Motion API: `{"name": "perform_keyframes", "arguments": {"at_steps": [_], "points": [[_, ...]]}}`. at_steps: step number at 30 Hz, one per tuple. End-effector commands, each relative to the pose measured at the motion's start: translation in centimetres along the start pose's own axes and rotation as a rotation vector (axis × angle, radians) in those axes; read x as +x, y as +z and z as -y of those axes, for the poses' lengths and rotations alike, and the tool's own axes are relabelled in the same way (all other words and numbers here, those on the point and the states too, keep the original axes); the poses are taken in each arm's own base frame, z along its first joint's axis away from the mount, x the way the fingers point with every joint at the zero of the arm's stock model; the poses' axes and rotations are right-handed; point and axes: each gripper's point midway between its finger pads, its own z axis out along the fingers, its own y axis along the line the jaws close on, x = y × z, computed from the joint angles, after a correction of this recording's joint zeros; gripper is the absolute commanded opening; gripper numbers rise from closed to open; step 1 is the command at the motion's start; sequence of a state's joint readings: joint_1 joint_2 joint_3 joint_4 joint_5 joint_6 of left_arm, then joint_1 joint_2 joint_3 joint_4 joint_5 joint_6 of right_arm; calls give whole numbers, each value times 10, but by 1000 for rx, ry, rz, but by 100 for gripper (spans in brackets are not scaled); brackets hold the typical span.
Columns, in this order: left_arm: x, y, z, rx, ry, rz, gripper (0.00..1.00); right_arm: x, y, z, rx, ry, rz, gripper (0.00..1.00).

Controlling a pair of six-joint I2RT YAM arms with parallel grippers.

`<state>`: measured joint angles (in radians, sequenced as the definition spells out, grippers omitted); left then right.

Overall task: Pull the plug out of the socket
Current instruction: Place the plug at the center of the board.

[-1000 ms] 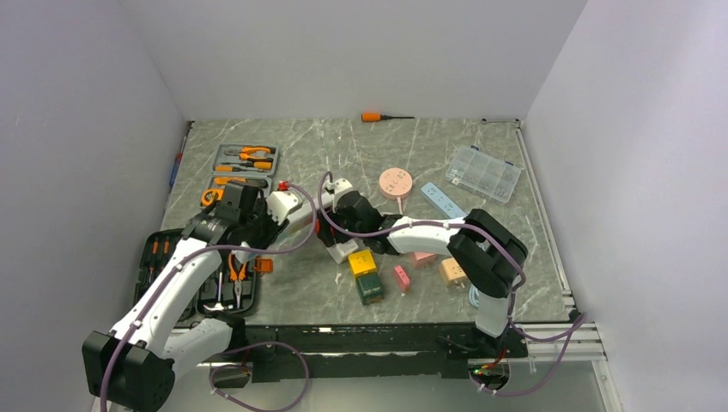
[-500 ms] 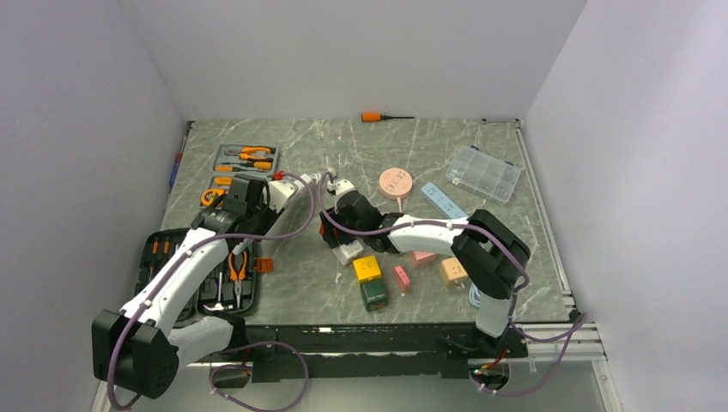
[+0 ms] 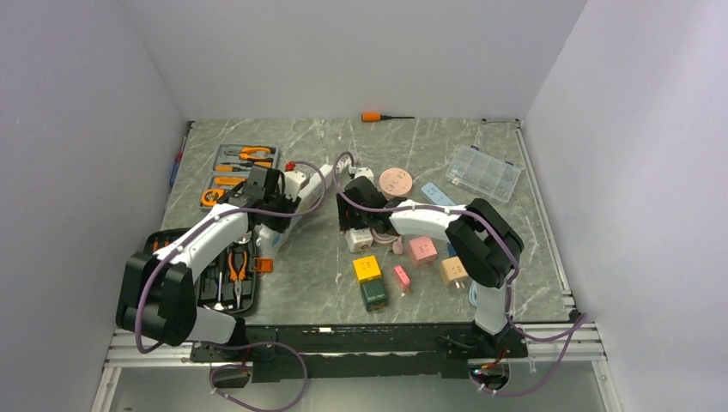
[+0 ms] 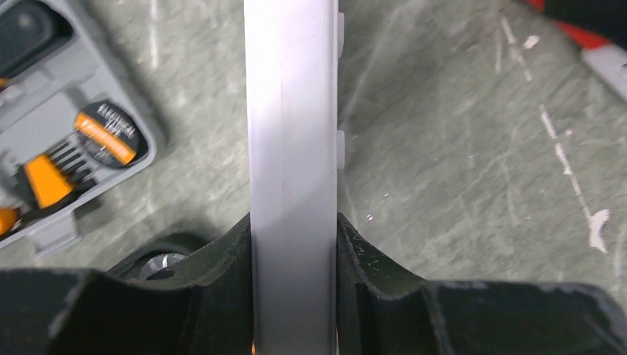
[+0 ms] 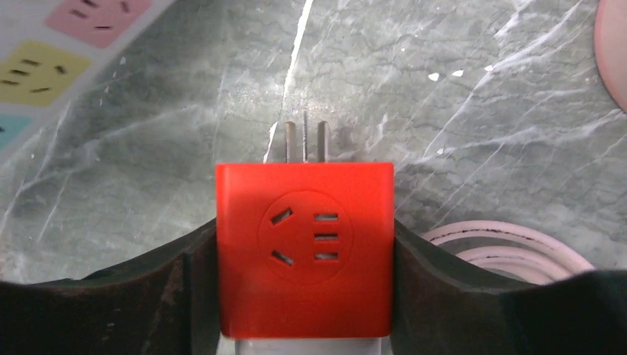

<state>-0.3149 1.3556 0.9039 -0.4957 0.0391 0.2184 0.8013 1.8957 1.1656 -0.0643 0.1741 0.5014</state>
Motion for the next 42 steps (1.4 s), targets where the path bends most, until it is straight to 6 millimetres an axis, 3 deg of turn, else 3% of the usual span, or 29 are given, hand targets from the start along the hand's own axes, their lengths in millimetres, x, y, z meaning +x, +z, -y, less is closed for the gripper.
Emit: {"name": "perform_keyframes", "arguments": {"at_steps": [1,3,6,9,11,14,17,23,27,29,34,42], "points": [[-22,12,29,153,-30,87,0,-20,-7,-12,-23,43,60,80],[-16,23,31,158,-33,44,0,-22,-15,-4,2,45,66,91],[-12,35,26,136,-25,1,5,-30,-34,4,25,59,88,99],[-10,41,20,108,-17,-10,14,-37,-59,8,30,74,119,99],[-10,40,20,104,-18,-7,33,-34,-76,12,26,87,127,97],[-12,30,20,109,-6,-3,77,-12,-99,13,24,90,118,93],[-24,5,22,136,35,28,95,18,-119,6,37,61,104,88],[-43,-77,21,145,144,102,99,66,-144,-3,52,31,59,65],[-34,-123,14,91,209,115,100,86,-153,5,96,-4,48,48],[-22,-140,12,73,238,99,99,96,-156,6,119,-34,44,46],[7,-165,16,59,292,104,99,116,-161,-2,120,-81,22,44],[39,-169,7,-6,306,52,99,120,-184,10,162,-61,57,42]]}}
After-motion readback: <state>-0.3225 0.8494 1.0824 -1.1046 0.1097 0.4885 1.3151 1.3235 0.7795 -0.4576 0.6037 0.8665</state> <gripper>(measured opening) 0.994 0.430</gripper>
